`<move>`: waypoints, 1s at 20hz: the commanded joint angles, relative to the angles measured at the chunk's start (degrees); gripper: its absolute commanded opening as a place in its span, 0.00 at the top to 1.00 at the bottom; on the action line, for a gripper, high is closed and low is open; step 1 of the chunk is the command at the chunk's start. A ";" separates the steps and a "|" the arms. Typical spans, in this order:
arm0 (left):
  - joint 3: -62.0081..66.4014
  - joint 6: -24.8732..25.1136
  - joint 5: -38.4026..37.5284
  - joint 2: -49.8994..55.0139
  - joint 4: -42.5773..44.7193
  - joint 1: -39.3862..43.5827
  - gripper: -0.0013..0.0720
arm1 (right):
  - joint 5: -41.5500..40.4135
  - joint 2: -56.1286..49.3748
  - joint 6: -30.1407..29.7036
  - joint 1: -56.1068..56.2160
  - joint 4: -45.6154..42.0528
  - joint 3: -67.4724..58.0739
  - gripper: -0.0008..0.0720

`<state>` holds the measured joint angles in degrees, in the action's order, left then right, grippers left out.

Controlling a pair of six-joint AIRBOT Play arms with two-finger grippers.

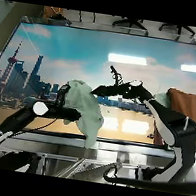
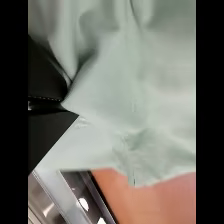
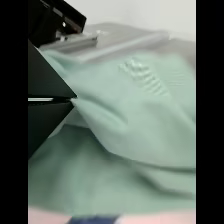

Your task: Fold the shirts.

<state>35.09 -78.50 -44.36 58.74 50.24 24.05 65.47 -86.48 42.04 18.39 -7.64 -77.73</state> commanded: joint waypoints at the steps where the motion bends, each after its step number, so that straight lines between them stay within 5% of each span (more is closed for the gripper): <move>1: 5.03 2.82 -9.07 -7.50 -0.24 -6.64 0.96 | 1.44 8.13 -1.86 -0.44 2.91 -1.55 0.97; 7: 37.55 3.50 -24.85 -15.04 -0.48 -17.31 0.96 | -3.30 31.93 -3.26 -0.68 -3.91 -10.14 0.97; 12: 68.91 3.43 -31.95 -6.14 -0.44 -15.85 0.96 | -10.86 44.74 -2.95 -0.68 -16.94 -17.00 0.97; 16: 86.90 -0.07 -41.38 4.61 -0.20 -15.30 0.96 | -10.93 46.14 8.61 -0.68 -35.34 -18.95 0.97; 20: 73.07 -0.33 -44.81 8.66 2.23 -15.30 0.96 | -4.22 37.31 21.05 -0.68 -50.58 -18.56 0.97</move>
<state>113.34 -78.00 -85.23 63.90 50.30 8.71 57.58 -44.69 53.71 17.76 -45.36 -96.09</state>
